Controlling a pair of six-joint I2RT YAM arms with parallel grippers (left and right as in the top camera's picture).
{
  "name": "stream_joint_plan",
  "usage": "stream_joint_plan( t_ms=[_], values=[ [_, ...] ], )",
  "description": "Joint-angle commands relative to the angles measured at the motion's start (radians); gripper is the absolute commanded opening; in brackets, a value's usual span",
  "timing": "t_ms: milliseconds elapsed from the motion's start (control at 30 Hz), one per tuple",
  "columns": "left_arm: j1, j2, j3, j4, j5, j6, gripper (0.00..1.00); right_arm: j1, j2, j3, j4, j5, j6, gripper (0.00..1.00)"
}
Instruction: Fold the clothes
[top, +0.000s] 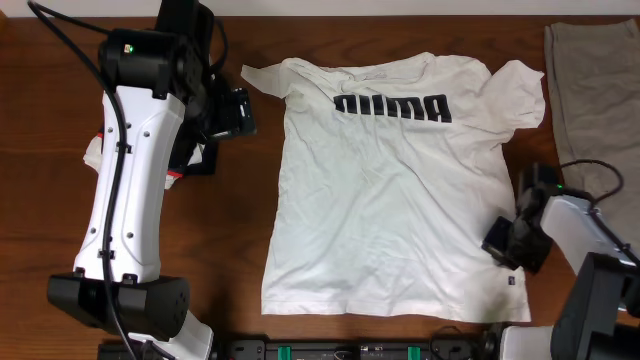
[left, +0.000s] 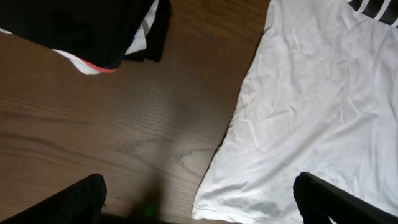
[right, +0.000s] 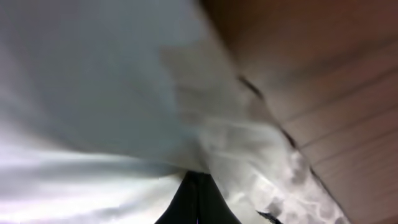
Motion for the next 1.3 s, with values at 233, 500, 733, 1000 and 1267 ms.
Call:
stream_joint_plan(
  t_ms=[233,500,733,1000,1267],
  values=[
    [0.000,0.008,-0.008,-0.003,-0.008,0.002,0.98,-0.198,0.079,0.125,0.103,0.152,-0.035,0.01],
    [0.000,0.008,-0.008,-0.003,-0.008,0.002,0.98,-0.206,0.240,0.306,0.171,0.153,-0.080,0.01],
    [0.000,0.008,-0.008,-0.003,-0.008,0.002,0.98,-0.206,0.315,0.581,0.028,0.114,-0.114,0.01],
    [0.000,0.008,-0.008,-0.003,-0.008,0.002,0.98,-0.176,0.286,0.800,-0.361,-0.110,-0.174,0.01],
    [0.000,0.008,-0.008,-0.003,-0.008,0.002,0.98,-0.122,0.286,0.519,-0.283,-0.105,-0.173,0.01]
  ],
)
